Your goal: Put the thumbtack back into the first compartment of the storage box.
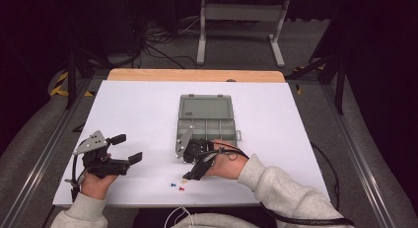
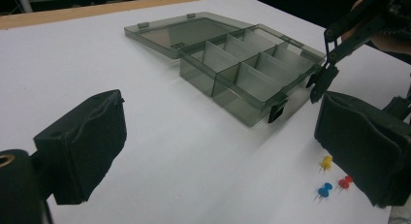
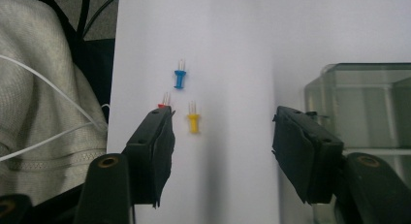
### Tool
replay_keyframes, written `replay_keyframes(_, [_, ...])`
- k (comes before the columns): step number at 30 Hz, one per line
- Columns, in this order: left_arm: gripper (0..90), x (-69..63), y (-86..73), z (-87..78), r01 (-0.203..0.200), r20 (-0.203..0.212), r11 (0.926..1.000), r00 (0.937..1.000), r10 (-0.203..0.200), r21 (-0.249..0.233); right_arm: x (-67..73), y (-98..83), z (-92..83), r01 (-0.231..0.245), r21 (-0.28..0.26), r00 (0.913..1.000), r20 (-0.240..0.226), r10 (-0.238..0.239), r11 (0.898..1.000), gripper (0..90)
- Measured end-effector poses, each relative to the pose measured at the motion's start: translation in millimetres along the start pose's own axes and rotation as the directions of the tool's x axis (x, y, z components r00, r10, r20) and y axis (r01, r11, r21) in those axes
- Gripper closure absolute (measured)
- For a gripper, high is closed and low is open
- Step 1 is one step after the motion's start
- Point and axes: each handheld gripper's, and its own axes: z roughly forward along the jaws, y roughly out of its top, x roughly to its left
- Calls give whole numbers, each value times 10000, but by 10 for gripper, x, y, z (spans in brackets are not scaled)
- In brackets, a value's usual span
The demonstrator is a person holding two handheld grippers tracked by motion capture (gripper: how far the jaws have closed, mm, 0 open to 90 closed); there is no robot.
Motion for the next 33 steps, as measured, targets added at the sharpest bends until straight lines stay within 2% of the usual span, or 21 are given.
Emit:
replay_keyframes(10, [54, 4, 2, -3, -41, -57, 10000, 10000, 41, -15, 64, 1, 250, 200, 429, 9987, -481, -180, 9989, 432])
replay_keyframes(18, [54, 1, 3, 2, -56, -36, 10000, 10000, 57, 7, 76, -22, 378, 258, 707, 9982, -567, -218, 9972, 478])
replay_keyframes(23, [54, 1, 2, 4, -63, -57, 10000, 10000, 63, -1, 79, -20, 409, 241, 826, 9984, -532, -198, 9963, 515])
replay_keyframes(24, [54, 1, 2, 3, -57, -57, 10000, 10000, 57, -4, 74, -18, 416, 353, 750, 9984, -475, -318, 9966, 531])
replay_keyframes(27, [54, 2, 1, 5, -64, -64, 10000, 10000, 64, 4, 85, -11, 412, 321, 812, 9988, -384, -290, 9962, 589])
replay_keyframes(31, [55, -1, 2, 2, -65, -70, 10000, 10000, 65, 33, 96, 0, 412, 453, 876, 9988, -203, -436, 9951, 660])
replay_keyframes(33, [55, 1, 3, 2, -85, -80, 10000, 9999, 85, 28, 97, 5, 418, 700, 824, 9975, -121, -692, 9941, 701])
